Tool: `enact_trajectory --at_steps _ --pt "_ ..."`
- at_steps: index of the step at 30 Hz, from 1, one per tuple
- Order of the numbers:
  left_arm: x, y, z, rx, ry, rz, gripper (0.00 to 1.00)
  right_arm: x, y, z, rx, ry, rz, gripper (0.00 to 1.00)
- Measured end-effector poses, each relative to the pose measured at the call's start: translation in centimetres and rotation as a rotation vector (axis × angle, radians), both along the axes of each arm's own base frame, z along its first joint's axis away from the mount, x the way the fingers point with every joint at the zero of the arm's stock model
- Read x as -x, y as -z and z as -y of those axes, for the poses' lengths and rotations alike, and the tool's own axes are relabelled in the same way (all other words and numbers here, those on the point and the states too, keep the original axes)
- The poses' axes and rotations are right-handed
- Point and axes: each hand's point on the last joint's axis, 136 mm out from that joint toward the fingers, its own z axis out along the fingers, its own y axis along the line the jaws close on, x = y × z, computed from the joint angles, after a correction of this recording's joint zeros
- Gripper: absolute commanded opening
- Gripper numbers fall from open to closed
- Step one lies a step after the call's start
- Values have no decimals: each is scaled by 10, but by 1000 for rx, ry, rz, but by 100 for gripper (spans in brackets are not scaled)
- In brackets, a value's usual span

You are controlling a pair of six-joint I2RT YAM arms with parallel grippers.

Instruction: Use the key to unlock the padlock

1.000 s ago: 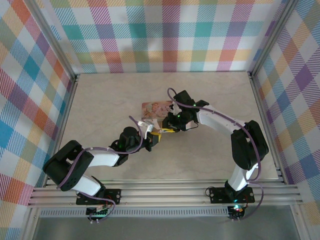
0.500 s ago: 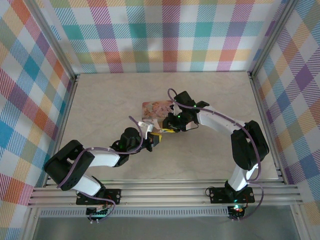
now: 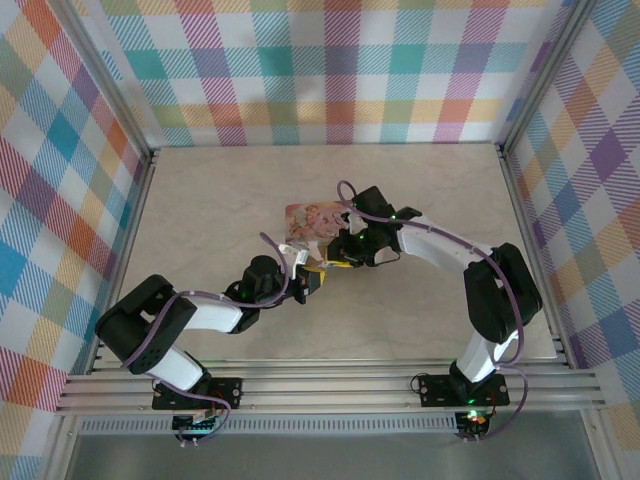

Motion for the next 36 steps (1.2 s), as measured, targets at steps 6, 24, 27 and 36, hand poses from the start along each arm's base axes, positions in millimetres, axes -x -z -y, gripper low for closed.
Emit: enact_trajectory --at_steps 6,24,27,36 --pt "2 -1 1 17 7 -18 0 1 1 1 -12 -19 4 0" --pt "-2 12 1 104 -28 -168 0 -1 15 1 -73 -2 42 0" --pt "-2 14 4 133 -17 -186 0 -3 16 2 -74 2 46 0" --pt "-1 14 6 147 1 -195 0 -2 17 4 -67 -3 44 0"
